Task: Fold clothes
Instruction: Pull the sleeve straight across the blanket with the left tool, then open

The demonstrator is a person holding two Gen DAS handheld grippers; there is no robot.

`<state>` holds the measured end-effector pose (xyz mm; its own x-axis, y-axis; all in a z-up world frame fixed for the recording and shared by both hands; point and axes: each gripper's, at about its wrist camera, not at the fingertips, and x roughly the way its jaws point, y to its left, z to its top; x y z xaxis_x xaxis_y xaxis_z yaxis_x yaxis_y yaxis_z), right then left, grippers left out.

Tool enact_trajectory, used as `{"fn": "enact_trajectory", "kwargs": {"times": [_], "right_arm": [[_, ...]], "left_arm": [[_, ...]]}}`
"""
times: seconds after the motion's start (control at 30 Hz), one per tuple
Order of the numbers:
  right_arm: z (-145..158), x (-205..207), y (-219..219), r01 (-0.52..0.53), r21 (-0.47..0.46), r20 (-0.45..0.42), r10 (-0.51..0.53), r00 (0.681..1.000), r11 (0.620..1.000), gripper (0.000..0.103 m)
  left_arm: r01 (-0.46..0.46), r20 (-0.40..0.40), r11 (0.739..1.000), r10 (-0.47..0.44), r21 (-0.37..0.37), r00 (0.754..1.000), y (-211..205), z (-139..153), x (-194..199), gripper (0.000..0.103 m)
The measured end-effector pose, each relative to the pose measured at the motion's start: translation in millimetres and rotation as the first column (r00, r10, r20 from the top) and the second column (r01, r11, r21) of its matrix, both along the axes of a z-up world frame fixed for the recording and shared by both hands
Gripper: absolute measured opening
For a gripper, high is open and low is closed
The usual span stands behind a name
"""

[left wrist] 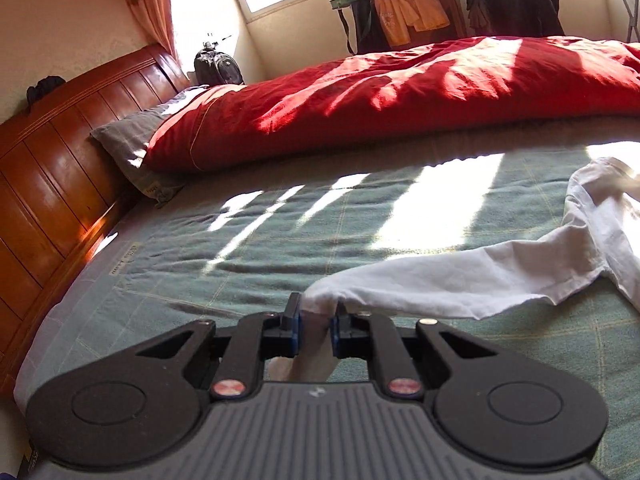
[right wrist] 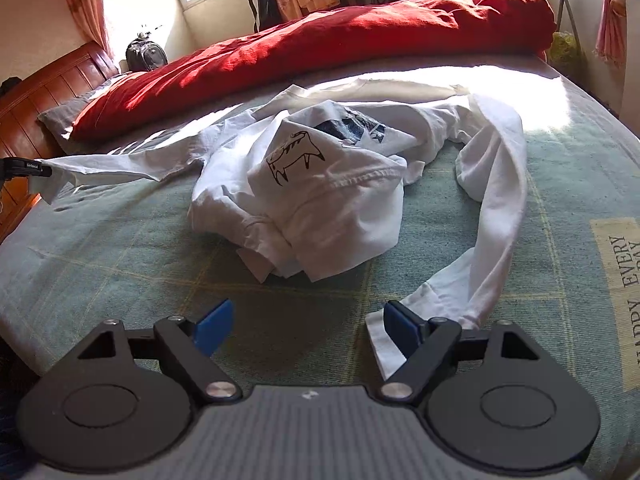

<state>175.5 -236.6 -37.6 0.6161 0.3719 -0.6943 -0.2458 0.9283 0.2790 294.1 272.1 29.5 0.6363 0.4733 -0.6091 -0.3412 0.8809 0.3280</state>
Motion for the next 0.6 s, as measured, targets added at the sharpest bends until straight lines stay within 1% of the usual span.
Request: {"fn": "enact_trajectory", "kwargs": {"times": [0.1,0.23,0.33,0.4,0.5,0.6], "right_arm": [[0.0,1.5,3.2,0.004,-0.009,-0.003,-0.004,1.0,1.0,0.086],[-0.3,5.1,8.7,0.009,-0.025,-0.011,-0.009,1.0,1.0,0.086],[0.3,7.5,13.1,0.014,-0.04,-0.014,-0.015,1.0,0.999,0.086],[0.8,8.5,16.5,0.013,-0.045,-0.016,-0.013,1.0,0.999,0.086],[1.2,9.9,22.3,0.007,-0.057,-0.017,-0.008,1.0,0.998,0.086],[1.2,11.6,27.3,-0.006,-0.059,-0.02,0.005,1.0,0.998,0.086]], "left_arm": [[-0.032,0.017,0.999,0.033,-0.015,0.999,18.1,5.5,12.0,0.012],[-0.061,0.06,0.997,0.064,-0.038,0.996,38.1,17.7,30.3,0.012],[-0.067,0.102,0.997,0.071,-0.045,0.992,46.8,26.4,38.8,0.012],[-0.062,0.111,0.997,0.067,-0.044,0.992,50.1,26.9,41.2,0.012],[-0.047,0.08,0.998,0.051,-0.05,0.995,55.6,13.9,39.9,0.012],[-0.041,0.018,0.997,0.042,-0.069,0.999,64.3,-8.0,29.6,0.012]]}}
